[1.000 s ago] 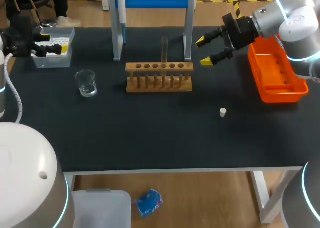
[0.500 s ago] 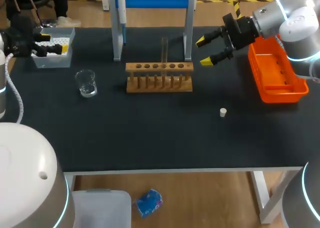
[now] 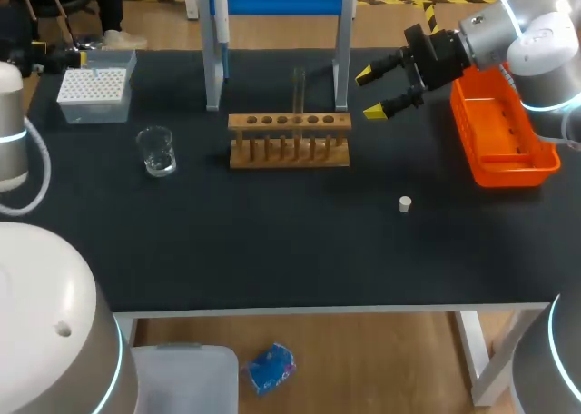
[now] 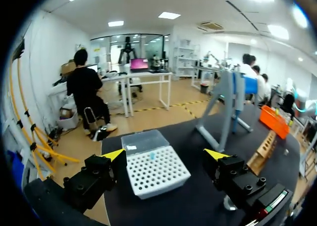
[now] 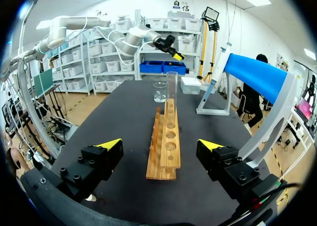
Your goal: Invert the test tube, pick up the pipette, mount the tip to pipette, aspirate from beaker and dispense into the tube, eject the tip, return the pipette, and cap with the stopper.
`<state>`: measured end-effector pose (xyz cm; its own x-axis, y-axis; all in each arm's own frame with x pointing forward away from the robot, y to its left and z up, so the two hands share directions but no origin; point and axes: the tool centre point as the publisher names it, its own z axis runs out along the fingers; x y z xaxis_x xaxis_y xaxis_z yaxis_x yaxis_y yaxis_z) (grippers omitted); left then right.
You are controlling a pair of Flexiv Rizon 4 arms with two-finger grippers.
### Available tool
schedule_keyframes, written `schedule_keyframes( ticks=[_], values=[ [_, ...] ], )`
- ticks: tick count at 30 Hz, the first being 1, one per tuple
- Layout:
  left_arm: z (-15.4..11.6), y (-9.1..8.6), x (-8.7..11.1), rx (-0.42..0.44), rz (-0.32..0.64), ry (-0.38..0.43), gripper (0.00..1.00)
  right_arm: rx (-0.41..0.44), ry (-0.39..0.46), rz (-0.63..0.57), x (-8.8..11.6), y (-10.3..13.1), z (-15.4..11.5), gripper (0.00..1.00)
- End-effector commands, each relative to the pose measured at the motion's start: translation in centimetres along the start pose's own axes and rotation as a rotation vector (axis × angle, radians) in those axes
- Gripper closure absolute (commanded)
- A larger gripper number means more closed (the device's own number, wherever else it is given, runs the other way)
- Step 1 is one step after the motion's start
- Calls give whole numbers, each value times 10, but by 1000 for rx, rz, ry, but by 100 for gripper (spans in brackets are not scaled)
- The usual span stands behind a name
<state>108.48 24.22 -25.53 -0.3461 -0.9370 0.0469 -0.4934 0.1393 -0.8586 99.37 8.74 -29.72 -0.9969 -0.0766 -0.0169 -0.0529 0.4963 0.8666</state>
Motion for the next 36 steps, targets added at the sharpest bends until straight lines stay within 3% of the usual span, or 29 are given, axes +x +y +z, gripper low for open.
schedule_keyframes(
  ticks=[1,6,13,36],
  values=[
    [52,-3,-1,-39,-41,-104,0,0,2,-1,-1,0,0,0],
    [63,-2,-2,-42,-83,-111,0,0,2,-1,-1,0,0,0],
    [64,10,-18,-60,-133,-201,0,0,2,-1,-1,0,0,0],
    [68,12,-20,-82,-131,-207,0,0,2,-1,-1,0,0,0]
  ],
)
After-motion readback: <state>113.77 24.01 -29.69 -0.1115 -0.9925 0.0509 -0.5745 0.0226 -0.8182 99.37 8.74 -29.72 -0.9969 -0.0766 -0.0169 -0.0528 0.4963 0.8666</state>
